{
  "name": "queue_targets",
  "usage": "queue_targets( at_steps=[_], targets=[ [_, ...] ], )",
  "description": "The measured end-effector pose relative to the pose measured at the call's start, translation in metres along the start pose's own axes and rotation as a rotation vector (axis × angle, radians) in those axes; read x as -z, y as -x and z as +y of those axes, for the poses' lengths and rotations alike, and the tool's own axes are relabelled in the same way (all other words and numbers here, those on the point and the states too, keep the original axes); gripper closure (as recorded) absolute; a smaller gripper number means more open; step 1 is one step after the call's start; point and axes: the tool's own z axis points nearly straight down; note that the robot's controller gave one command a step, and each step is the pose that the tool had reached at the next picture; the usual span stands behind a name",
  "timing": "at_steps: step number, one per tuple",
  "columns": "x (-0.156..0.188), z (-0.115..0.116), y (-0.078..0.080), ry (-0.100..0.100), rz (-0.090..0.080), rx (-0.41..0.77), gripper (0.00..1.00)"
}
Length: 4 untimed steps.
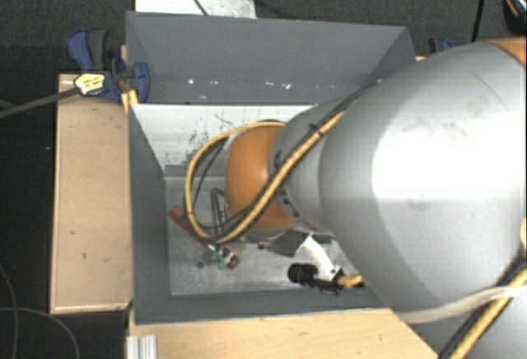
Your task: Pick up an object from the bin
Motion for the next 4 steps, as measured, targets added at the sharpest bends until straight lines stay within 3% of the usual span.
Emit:
queue_targets(
  at_steps=[2, 4],
  targets=[
    [0.117, 0.002, 0.001, 0.01, -0.007, 0.008, 1.0],
    [0.131, 0.003, 0.002, 0.007, -0.006, 0.022, 1.0]
  ],
)
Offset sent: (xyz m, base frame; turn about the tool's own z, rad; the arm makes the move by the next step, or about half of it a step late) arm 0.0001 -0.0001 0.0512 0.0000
